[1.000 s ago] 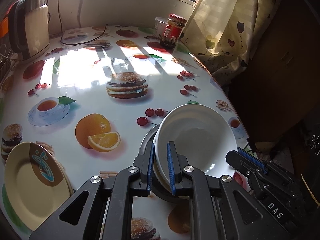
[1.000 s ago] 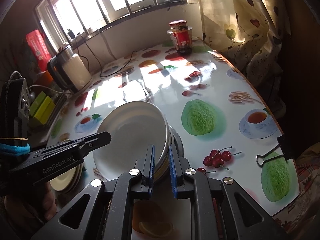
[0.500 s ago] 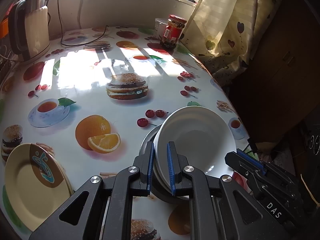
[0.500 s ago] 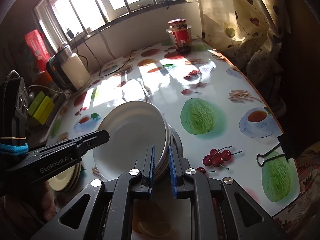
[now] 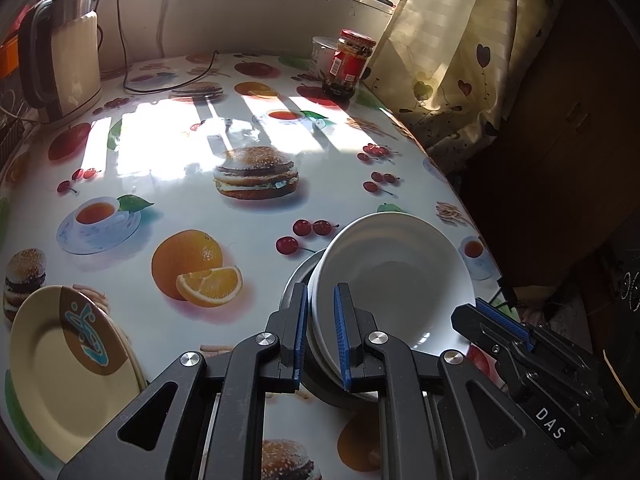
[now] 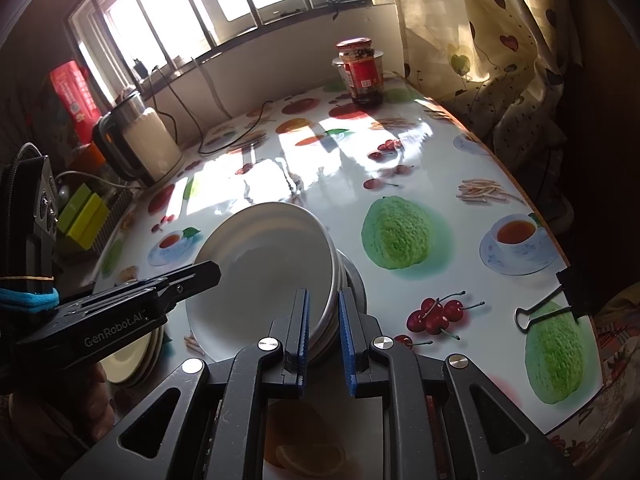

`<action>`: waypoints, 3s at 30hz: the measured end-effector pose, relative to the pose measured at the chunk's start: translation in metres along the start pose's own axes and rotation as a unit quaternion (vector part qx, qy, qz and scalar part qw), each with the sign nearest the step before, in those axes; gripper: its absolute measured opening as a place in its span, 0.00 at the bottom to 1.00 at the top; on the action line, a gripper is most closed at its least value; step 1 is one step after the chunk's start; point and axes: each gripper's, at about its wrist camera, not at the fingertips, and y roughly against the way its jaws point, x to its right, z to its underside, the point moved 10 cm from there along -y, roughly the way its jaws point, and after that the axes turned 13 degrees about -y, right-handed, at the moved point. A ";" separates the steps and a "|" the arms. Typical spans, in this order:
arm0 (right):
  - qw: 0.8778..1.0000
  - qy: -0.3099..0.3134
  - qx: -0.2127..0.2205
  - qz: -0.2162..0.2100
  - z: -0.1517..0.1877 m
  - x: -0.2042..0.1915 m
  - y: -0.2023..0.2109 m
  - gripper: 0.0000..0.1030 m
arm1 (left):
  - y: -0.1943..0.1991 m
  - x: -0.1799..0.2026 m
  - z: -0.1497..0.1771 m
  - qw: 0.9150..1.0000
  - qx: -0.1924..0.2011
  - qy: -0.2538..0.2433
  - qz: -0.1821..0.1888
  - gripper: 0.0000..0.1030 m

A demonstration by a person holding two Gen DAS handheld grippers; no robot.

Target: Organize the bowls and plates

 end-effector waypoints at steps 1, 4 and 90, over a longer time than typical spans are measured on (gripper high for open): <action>1.000 0.000 0.000 0.000 0.000 0.000 0.000 0.15 | 0.000 0.000 0.000 1.000 0.000 -0.003 -0.002 0.13; 1.000 0.000 0.000 -0.002 0.000 -0.001 0.000 0.18 | 0.000 0.001 -0.002 1.000 0.001 -0.006 -0.003 0.15; 0.957 0.177 -0.178 -0.146 0.147 -0.182 -0.079 0.38 | 0.104 -0.172 0.182 0.975 0.040 0.169 -0.136 0.36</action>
